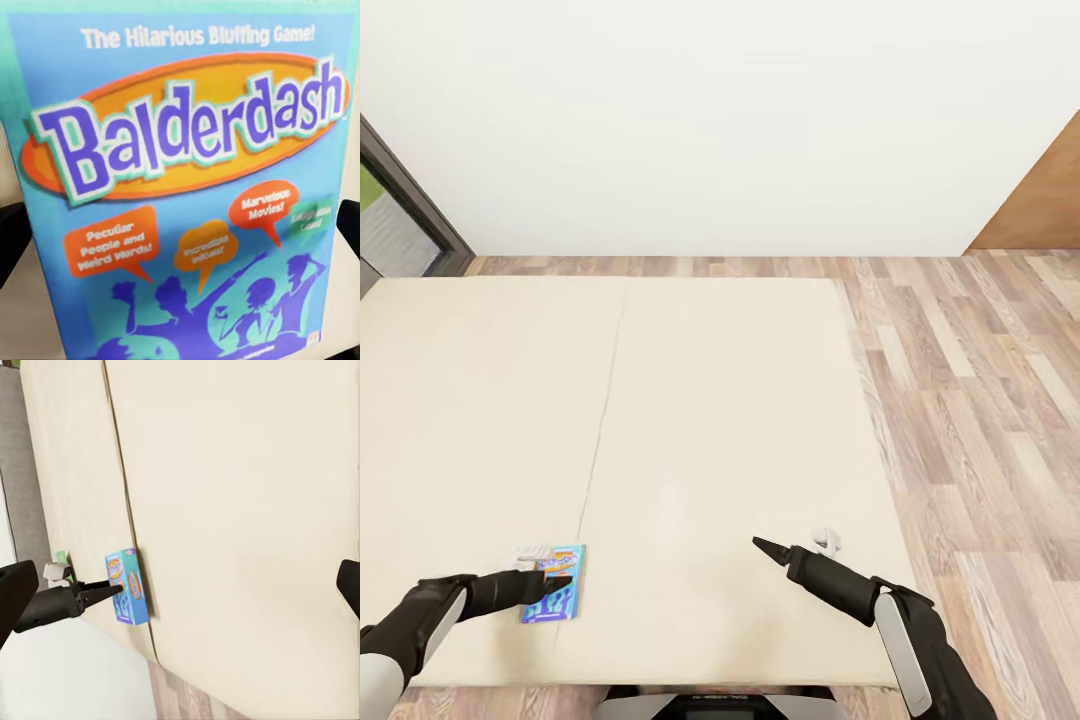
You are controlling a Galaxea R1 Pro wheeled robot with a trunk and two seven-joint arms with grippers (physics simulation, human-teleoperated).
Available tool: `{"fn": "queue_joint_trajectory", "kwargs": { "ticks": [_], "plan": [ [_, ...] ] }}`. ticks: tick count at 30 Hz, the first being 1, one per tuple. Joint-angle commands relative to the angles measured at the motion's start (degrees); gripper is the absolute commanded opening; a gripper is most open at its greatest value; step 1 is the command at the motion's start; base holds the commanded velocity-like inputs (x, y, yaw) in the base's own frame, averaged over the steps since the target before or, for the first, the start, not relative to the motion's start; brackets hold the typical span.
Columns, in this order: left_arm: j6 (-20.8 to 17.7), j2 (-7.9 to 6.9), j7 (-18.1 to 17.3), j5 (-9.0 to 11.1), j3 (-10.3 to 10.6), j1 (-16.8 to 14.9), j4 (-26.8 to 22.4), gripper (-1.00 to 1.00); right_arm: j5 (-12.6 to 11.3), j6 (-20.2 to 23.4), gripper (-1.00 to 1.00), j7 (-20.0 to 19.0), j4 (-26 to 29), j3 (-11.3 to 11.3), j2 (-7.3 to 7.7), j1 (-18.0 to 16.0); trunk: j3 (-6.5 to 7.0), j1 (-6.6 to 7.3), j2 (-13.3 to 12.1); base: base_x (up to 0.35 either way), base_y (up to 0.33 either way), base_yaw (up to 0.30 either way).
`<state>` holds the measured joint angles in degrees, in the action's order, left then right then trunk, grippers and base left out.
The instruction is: Put all the toys in the child's room - the three board games (two on the bed and one on the table), the two jigsaw puzzles on the table, and the tennis ball on the table - inside the toy box on the table in the child's room.
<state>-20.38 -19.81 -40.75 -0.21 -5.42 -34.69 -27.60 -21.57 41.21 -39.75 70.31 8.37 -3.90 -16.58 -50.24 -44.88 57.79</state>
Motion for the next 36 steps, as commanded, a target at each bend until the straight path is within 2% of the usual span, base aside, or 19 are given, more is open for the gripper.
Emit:
{"fn": "queue_joint_trajectory", "kwargs": {
  "ticks": [1, 10, 29, 36],
  "plan": [
    [-1.1, 1.23, -0.3, 0.0, -0.1, 0.1, 0.7, 1.0, -0.1, 0.4, 1.0, -0.1, 0.0, 0.2, -0.05, 0.0, -0.04, -0.01, 0.0, -0.002, -0.031, 0.0],
    [-1.1, 1.26, -0.3, 0.0, 0.0, 0.1, 0.7, 1.0, -0.1, 0.4, 1.0, -0.1, 0.0, 0.2, -0.05, 0.0, -0.04, -0.01, 0.0, -0.001, -0.108, 0.0],
    [-1.1, 1.27, -0.3, 0.0, 0.0, 0.1, 0.7, 1.0, -0.1, 0.3, 1.0, -0.1, 0.0, 0.2, -0.05, 0.0, -0.04, -0.01, 0.0, 0.01, -0.273, 0.0],
    [-1.1, 1.27, -0.3, 0.0, 0.0, 0.1, 0.7, 1.0, -0.1, 0.3, 1.0, -0.1, 0.0, 0.2, -0.05, 0.0, -0.04, -0.01, 0.0, 0.023, -0.072, 0.0]
  ]
}}
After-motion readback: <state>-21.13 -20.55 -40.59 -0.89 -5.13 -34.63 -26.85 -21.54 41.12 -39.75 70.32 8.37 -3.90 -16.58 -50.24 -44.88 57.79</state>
